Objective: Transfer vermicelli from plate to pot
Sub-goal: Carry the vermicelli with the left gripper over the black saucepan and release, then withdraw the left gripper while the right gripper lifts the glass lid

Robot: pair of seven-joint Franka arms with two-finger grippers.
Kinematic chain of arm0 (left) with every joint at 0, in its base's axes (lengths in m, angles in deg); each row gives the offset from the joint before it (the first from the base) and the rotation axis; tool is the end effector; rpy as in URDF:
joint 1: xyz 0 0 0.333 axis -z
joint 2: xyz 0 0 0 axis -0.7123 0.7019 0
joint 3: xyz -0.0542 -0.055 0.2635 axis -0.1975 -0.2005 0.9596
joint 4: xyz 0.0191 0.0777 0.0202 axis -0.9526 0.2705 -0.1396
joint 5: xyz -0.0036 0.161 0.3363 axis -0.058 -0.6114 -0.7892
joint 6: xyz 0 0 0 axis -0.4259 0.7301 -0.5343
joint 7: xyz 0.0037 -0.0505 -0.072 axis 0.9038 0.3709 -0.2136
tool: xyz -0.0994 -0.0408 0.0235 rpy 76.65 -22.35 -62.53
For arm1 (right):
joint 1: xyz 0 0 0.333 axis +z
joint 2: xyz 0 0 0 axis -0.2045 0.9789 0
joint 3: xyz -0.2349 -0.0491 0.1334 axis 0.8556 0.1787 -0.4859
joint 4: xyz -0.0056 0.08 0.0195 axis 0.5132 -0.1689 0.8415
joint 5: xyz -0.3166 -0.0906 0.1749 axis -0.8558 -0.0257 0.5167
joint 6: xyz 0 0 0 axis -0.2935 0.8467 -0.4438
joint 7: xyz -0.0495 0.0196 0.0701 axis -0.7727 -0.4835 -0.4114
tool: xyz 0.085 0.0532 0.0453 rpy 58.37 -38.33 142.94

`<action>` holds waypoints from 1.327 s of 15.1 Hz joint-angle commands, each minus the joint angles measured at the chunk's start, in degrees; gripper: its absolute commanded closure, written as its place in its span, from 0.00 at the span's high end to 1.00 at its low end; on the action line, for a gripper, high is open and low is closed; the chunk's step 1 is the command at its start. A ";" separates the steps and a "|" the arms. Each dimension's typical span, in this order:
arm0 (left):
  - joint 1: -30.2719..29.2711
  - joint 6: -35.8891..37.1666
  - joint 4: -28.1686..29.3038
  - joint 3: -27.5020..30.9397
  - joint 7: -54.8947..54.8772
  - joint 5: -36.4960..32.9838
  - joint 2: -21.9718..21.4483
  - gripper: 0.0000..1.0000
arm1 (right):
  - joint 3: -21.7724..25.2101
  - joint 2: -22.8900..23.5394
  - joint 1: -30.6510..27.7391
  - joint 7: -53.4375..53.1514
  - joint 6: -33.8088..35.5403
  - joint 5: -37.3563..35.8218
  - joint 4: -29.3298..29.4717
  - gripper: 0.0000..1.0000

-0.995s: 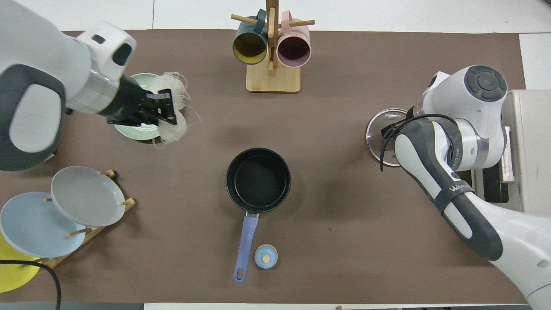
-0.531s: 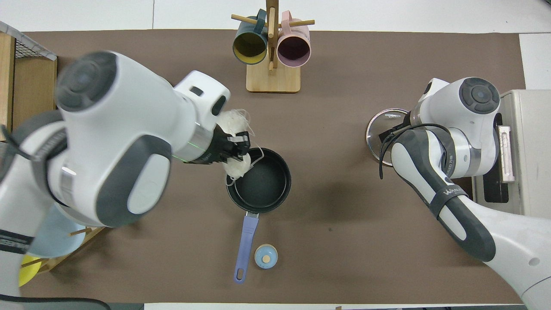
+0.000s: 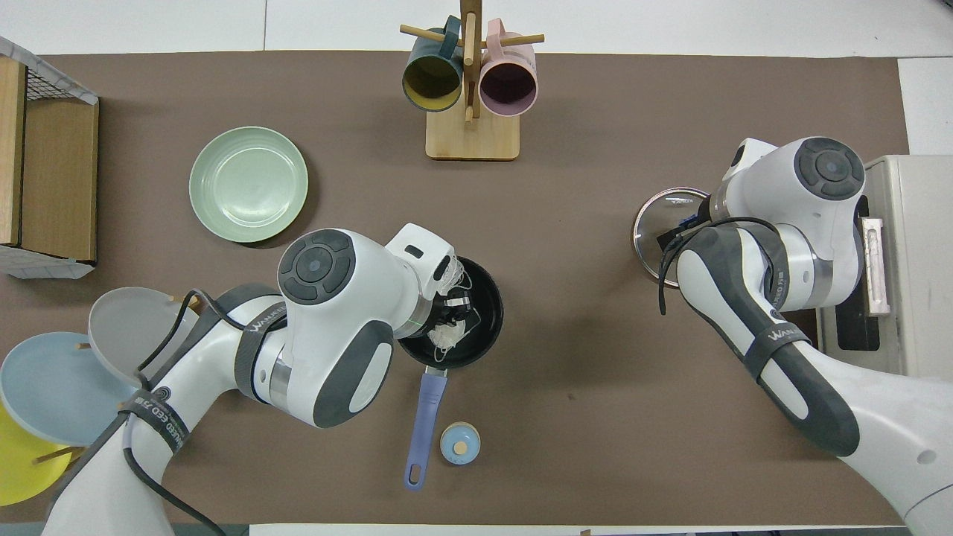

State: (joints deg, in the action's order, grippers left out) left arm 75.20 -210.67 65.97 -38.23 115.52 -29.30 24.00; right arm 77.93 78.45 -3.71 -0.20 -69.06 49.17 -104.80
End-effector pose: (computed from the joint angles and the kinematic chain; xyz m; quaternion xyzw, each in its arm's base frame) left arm 0.4306 -0.3521 0.3482 0.9879 0.0713 -0.0688 0.1190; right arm 0.5759 0.0462 0.2828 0.9820 0.1888 0.0029 0.0032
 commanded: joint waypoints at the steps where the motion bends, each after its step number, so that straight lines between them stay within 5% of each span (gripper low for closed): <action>1: 2.03 -6.03 3.52 1.03 0.09 1.22 -0.18 0.00 | -0.27 -0.73 -0.62 2.35 1.35 1.27 0.29 0.84; 3: 3.26 -6.40 3.79 1.20 -0.26 1.13 -0.27 0.00 | -0.27 -0.73 -0.62 3.05 1.44 1.27 0.46 0.78; 4: 3.44 -5.79 3.62 1.29 -0.52 0.69 -0.27 0.72 | -0.27 -0.73 -0.80 3.14 1.44 1.27 0.46 0.75; 5: 3.36 -4.39 3.09 1.38 -0.78 0.25 -0.53 1.00 | -0.27 -0.73 -0.80 3.14 1.44 1.27 0.55 0.74; 8: 1.43 12.25 -4.96 2.08 -2.19 -0.98 -3.95 1.00 | -0.27 -0.55 -0.80 3.40 3.19 1.27 1.87 0.66; 11: -4.80 27.23 -14.82 2.26 -5.25 -1.24 -6.32 1.00 | -0.27 -0.55 -0.89 4.19 3.72 1.27 2.31 0.48; 15: -16.13 34.02 -20.81 2.26 -18.58 -8.35 -7.48 1.00 | -0.27 -0.29 0.08 3.67 9.16 1.27 7.22 0.43; 20: -28.88 30.70 -18.63 2.26 -34.78 -12.40 -7.74 1.00 | -0.27 -0.20 4.98 -5.26 20.31 1.27 16.61 0.43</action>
State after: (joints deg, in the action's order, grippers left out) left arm 49.95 -178.54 46.40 -35.11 85.17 -40.32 16.06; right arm 77.85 78.26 -1.17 -1.07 -53.91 49.30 -93.02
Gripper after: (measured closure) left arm 0.000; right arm 0.339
